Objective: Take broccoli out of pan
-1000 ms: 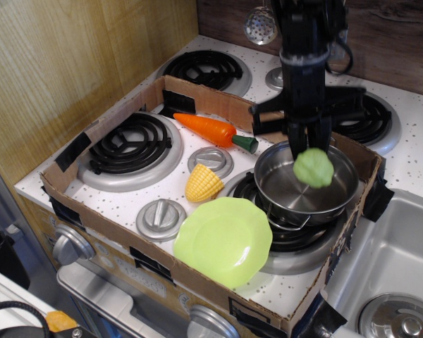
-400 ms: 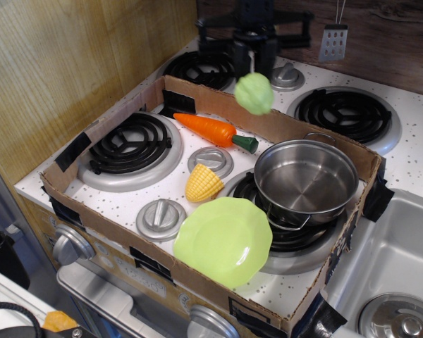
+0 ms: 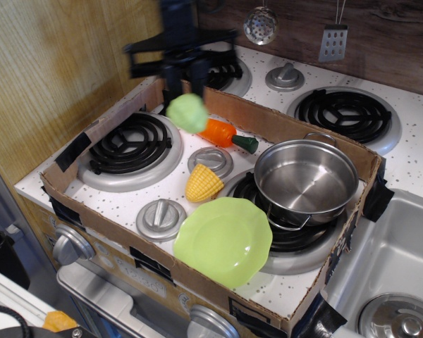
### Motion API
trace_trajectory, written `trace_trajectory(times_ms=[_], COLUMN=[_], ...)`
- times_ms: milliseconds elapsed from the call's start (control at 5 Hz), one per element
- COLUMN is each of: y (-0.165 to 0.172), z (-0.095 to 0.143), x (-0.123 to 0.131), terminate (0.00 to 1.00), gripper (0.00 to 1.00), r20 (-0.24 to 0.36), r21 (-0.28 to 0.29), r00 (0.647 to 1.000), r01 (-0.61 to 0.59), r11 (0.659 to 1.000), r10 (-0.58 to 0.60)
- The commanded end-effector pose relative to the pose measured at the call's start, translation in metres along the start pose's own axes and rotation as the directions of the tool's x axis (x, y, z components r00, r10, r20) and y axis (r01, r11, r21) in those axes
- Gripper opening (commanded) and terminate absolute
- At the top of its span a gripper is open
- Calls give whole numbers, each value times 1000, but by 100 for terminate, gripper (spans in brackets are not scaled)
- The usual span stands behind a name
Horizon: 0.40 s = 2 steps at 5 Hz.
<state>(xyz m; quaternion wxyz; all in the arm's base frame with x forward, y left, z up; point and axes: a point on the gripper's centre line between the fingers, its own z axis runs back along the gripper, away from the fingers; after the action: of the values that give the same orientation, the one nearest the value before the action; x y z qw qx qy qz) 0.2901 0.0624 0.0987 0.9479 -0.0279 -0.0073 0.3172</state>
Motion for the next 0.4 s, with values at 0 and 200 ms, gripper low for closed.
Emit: trace_trajectory(times_ms=[0, 200], y=[51, 69], z=[-19, -36], x=[3, -5], terminate=[0, 0], gripper=[0, 0], r20=[176, 257], r21=[56, 98], r00=[980, 961], r01=[87, 80], r11=[995, 992], r10=[-95, -103])
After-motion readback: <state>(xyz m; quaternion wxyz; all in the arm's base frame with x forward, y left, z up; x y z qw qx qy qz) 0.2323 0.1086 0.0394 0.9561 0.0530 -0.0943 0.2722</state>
